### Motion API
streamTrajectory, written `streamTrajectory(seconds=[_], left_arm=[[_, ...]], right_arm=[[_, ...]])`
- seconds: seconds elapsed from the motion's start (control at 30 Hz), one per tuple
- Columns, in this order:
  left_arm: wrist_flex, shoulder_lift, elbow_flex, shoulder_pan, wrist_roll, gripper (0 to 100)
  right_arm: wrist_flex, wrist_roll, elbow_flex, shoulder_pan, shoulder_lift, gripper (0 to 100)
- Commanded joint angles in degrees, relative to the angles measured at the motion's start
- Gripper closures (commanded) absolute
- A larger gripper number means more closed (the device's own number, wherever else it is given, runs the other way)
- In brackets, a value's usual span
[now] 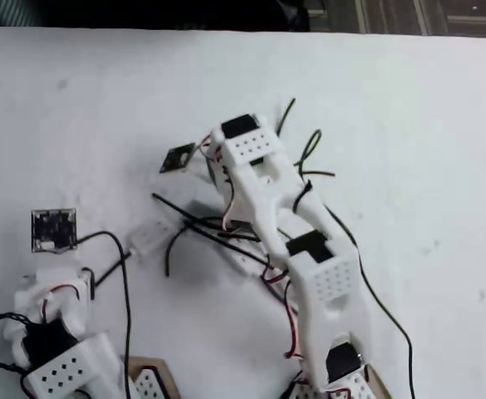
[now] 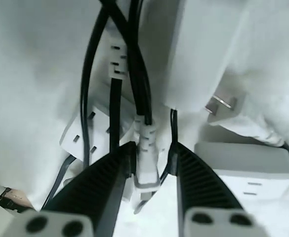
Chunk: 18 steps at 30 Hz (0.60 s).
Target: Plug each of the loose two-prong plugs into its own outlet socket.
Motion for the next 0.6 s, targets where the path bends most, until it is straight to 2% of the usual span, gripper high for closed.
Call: streamTrajectory(seconds=[0.0,0.13,0.27,0.57], left_arm=[[0.26,-0.57,-0.26,-0.57,0.26,79],[0.26,-0.57,-0.26,-0.48,0.18,79],[0.26,-0.57,-0.26,-0.48,0.18,79],[-0.09,-0.57,-0.53,-0.4,0.35,79]], right_arm=[[0.84,0.44,-1.67,1.01,0.31,88.8],[0.84,0.44,-1.85,1.01,0.22,98.9],[0.92,0.44,-1.67,1.01,-4.0,98.0],[1.01,-2.11,5.01,0.92,-24.75,97.9]])
